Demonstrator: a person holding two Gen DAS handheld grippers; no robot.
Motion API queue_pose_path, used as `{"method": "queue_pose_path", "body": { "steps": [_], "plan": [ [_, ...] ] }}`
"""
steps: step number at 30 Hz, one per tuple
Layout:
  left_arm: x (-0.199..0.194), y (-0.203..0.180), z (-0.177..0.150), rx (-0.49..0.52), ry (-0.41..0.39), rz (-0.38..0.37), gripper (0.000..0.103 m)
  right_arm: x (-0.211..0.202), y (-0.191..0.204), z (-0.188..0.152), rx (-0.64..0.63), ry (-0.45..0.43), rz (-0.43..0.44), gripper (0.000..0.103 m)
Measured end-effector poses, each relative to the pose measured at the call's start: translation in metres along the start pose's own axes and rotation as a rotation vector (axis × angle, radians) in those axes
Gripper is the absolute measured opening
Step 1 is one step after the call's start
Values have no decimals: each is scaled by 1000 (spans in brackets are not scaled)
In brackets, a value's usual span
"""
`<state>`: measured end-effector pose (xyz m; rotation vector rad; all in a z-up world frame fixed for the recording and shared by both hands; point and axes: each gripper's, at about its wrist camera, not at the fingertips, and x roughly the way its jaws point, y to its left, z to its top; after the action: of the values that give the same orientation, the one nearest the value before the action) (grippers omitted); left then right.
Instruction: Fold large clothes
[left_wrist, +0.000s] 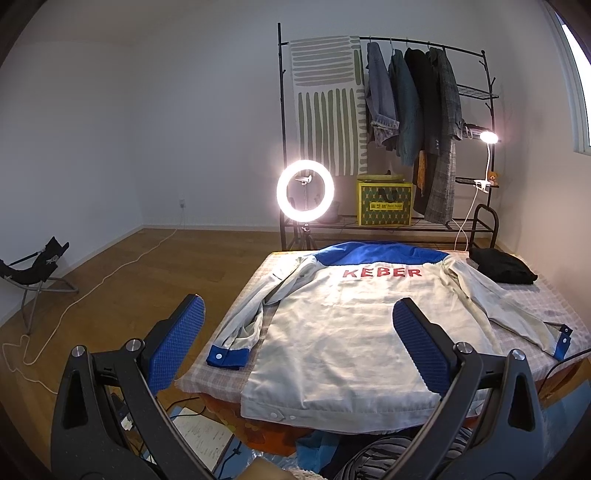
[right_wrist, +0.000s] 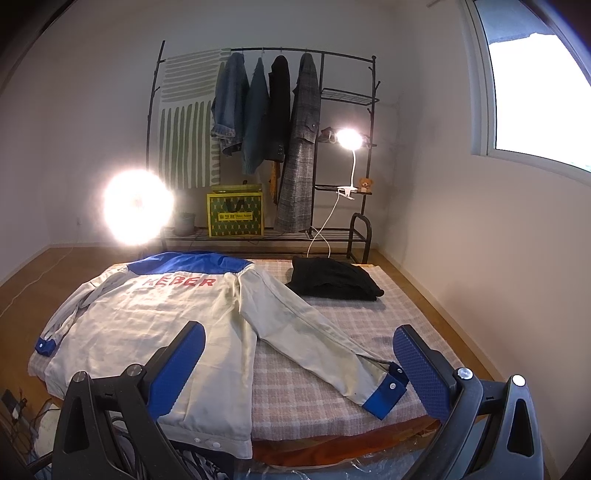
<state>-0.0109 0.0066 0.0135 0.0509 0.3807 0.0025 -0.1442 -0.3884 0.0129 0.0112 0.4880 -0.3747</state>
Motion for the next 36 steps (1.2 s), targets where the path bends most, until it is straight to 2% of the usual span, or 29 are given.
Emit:
{"method": "queue_pose_path", "body": {
  "steps": [36],
  "plan": [
    [-3, 5, 4, -2, -8, 6, 103, 1, 3, -1, -1, 2, 10, 103]
  ]
}}
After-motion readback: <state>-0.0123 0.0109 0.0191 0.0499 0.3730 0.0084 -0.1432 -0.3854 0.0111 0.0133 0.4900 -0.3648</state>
